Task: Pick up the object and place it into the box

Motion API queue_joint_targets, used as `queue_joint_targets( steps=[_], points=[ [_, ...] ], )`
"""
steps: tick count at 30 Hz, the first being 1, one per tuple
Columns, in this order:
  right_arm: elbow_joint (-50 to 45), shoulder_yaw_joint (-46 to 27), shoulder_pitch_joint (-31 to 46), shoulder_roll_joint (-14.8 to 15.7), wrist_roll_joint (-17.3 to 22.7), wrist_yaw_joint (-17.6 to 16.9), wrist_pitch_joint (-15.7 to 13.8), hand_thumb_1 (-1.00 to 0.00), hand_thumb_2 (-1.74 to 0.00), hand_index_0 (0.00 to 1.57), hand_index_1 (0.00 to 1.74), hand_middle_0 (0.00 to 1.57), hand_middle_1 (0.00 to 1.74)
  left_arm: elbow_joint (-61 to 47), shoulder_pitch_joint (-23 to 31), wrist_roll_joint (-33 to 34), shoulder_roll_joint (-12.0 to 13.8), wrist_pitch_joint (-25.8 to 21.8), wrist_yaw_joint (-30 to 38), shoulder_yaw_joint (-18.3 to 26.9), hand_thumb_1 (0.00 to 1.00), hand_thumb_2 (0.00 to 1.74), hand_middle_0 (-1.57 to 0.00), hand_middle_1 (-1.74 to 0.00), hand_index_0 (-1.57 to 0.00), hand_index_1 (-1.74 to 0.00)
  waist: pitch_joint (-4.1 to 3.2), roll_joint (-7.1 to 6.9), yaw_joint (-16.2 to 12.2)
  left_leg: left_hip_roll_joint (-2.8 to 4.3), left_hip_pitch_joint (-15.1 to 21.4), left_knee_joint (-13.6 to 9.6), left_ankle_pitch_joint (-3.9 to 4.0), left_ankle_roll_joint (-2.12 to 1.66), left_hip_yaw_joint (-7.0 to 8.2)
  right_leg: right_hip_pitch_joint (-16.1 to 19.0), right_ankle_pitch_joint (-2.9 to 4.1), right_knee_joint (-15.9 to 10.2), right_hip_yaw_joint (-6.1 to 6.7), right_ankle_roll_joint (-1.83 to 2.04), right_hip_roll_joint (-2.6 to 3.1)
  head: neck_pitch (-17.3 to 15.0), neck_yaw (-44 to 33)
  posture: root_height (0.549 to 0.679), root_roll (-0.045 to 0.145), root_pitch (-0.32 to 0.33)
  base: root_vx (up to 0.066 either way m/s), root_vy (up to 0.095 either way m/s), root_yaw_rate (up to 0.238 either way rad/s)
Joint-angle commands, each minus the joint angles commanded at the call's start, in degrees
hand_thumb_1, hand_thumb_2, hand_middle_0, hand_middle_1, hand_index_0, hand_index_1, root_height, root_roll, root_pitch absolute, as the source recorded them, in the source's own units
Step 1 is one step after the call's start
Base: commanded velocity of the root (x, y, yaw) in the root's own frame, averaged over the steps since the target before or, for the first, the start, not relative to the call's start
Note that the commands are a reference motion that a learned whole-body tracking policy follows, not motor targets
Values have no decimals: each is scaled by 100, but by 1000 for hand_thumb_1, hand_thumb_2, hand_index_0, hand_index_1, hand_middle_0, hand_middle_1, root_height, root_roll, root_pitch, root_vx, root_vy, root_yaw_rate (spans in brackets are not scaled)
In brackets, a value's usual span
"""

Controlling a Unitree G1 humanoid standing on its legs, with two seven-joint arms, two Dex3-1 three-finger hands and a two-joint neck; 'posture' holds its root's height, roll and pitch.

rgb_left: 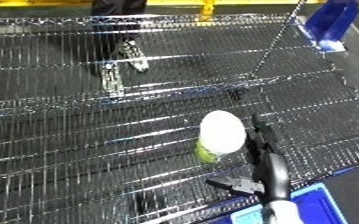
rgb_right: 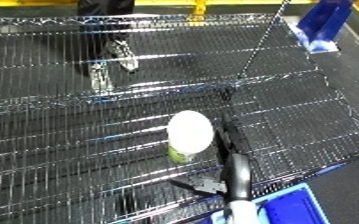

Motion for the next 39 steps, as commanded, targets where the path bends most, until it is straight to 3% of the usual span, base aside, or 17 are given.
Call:
queue_joint_targets(
  steps=[3,18,24,30,39],
  points=[
    [111,83,-215,-71,24,-24,29,0,0,0,0,0,0,-71,36,-37,40,-17,-18,-13,1000,1740,-1570,-1740,-1570,-1740,0,48,64,-27,-136,93,-24,25,-11,-137,-29,102,-9,-4,-10,69,47,611,39,253,19,3,40],
    [406,213,-614,-57,63,89,61,-750,-1305,1178,1305,1178,1305,-218,67,-113,29,51,-23,17,1000,1740,-1570,-1740,-1570,-1740,0,127,150,-102,-346,305,-98,89,-49,-347,-83,302,-6,-21,-25,37,96,606,37,266,9,10,13],
    [468,218,-622,-47,10,92,69,-750,-1305,1178,1305,1178,1305,-152,49,-133,-19,20,-65,20,1000,1740,-1570,-1740,-1570,-1740,0,109,125,-98,-286,271,-83,76,-63,-293,-72,274,-1,-31,-10,-14,-2,607,36,259,-23,14,-16],
    [248,173,-478,-27,-70,66,77,-750,-1305,1178,1305,1178,1305,-123,82,-133,-68,-62,-63,21,1000,1740,-1570,-1740,-1570,-1740,0,71,73,-78,-111,87,-24,71,-67,-140,-39,124,9,-39,27,-66,-112,612,36,251,-54,23,-38],
    [-1050,-310,537,113,-213,43,-7,-750,-1305,1178,1305,1178,1305,-20,253,-118,-160,-302,-119,209,1000,1740,-1570,-1740,-1570,-1740,0,-114,-145,2,465,-465,144,32,-68,399,25,-294,24,-22,106,-60,-504,626,36,219,-76,41,-57]
  ],
)
